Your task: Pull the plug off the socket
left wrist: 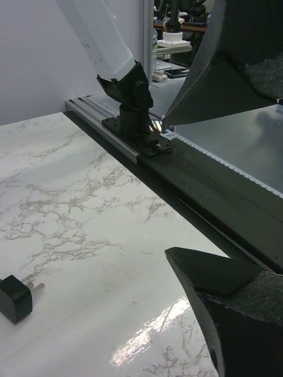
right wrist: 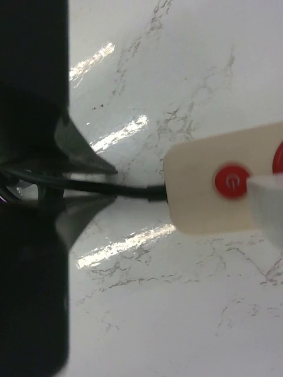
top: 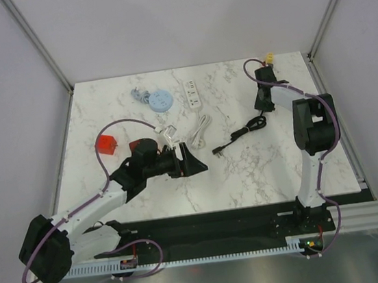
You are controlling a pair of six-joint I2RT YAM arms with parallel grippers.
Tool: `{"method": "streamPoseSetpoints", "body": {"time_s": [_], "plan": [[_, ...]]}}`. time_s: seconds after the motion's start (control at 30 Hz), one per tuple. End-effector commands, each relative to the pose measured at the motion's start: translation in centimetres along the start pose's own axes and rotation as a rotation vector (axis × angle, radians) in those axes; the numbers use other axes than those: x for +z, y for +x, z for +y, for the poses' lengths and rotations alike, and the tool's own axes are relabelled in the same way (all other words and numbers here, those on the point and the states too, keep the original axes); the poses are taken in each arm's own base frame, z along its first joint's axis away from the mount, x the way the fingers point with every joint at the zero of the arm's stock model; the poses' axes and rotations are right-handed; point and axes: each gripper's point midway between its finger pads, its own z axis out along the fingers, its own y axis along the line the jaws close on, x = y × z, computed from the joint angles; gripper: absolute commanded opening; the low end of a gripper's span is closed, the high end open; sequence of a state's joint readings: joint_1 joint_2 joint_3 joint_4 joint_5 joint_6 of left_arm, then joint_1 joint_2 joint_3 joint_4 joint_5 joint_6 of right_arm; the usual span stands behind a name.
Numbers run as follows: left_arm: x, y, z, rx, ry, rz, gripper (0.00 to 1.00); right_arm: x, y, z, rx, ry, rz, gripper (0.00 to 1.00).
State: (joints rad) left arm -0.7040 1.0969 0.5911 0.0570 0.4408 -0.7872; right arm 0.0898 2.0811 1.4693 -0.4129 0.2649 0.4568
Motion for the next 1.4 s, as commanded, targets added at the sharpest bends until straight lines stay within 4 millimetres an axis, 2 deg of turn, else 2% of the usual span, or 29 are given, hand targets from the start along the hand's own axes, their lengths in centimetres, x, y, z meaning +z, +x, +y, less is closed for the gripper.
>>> {"method": "streamPoseSetpoints", "body": {"time_s": [0.0, 0.1, 0.2, 0.3, 0.37, 0.4, 0.43, 0.57, 0.6, 0.77, 0.83, 0.93, 0.97, 1.03, 1.07, 1.1, 1.17, 1.2, 1.23, 1.27, 1.3, 1.37], "plan": [[-0.3, -2.6, -2.3, 0.060, 0.035, -0.067, 0.92, -0.3, 2.8, -1.3, -0.031, 0.031, 0.068, 0.18], [-0.3, -3.3, -2.9, 0.069, 0.041, -0.077, 0.92, -1.1, 3.7, -1.3, -0.047, 0.029, 0.075, 0.00], [-0.1, -3.9, -3.4, 0.079, 0.044, -0.086, 0.92, -3.0, 5.0, -1.2, -0.073, 0.024, 0.065, 0.00], [0.2, -4.6, -3.8, 0.090, 0.045, -0.090, 0.92, -4.4, 8.5, -1.6, -0.101, 0.018, 0.103, 0.00], [0.5, -5.0, -4.0, 0.093, 0.046, -0.087, 0.92, -5.3, 9.8, -1.4, -0.089, -0.010, 0.111, 0.00], [0.7, -5.1, -4.1, 0.092, 0.046, -0.085, 0.92, -6.4, 9.8, -1.3, -0.085, -0.025, 0.093, 0.00], [0.8, -5.3, -4.2, 0.094, 0.049, -0.083, 0.92, -6.7, 11.7, -1.8, -0.100, -0.019, 0.120, 0.00], [1.3, -6.0, -4.7, 0.097, 0.054, -0.084, 0.92, -8.9, 15.0, -2.2, -0.100, -0.071, 0.158, 0.00], [1.5, -6.1, -4.6, 0.096, 0.049, -0.081, 0.92, -9.7, 16.1, -2.9, -0.101, -0.081, 0.165, 0.00], [1.9, -6.9, -5.0, 0.098, 0.049, -0.090, 0.92, -11.9, 19.2, -3.7, -0.091, -0.152, 0.202, 0.01], [2.3, -7.0, -4.8, 0.092, 0.043, -0.084, 0.92, -12.8, 20.3, -3.6, -0.094, -0.200, 0.226, 0.05], [3.2, -7.3, -4.8, 0.086, 0.042, -0.070, 0.91, -14.0, 18.6, -3.6, -0.107, -0.204, 0.175, 0.35], [3.4, -7.6, -5.2, 0.086, 0.055, -0.065, 0.91, -14.5, 17.7, -3.7, -0.105, -0.199, 0.148, 0.58], [4.1, -7.9, -5.6, 0.079, 0.070, -0.048, 0.89, -15.6, 14.9, -3.8, -0.092, -0.183, 0.097, 0.80], [4.4, -8.0, -5.7, 0.075, 0.073, -0.043, 0.89, -16.0, 13.7, -3.7, -0.085, -0.186, 0.074, 0.81], [4.6, -8.1, -5.8, 0.075, 0.077, -0.039, 0.88, -16.4, 11.7, -4.0, -0.050, -0.179, 0.038, 0.86], [5.5, -8.4, -5.8, 0.069, 0.076, -0.029, 0.88, -16.3, 9.9, -4.7, -0.028, -0.161, 0.012, 0.86], [5.8, -8.4, -5.8, 0.066, 0.075, -0.026, 0.87, -16.4, 8.3, -5.2, 0.003, -0.152, -0.014, 0.86], [6.2, -8.9, -6.2, 0.067, 0.083, -0.028, 0.86, -16.3, 7.8, -5.3, 0.009, -0.154, -0.014, 0.85], [7.0, -8.2, -5.9, 0.055, 0.084, 0.003, 0.84, -15.9, 7.5, -5.3, 0.012, -0.149, -0.005, 0.85], [7.4, -8.2, -6.1, 0.055, 0.093, 0.015, 0.82, -15.9, 6.3, -5.2, 0.027, -0.155, -0.024, 0.85], [8.4, -8.0, -7.2, 0.054, 0.128, 0.044, 0.79, -15.3, 5.7, -5.0, 0.031, -0.152, -0.019, 0.81]]}}
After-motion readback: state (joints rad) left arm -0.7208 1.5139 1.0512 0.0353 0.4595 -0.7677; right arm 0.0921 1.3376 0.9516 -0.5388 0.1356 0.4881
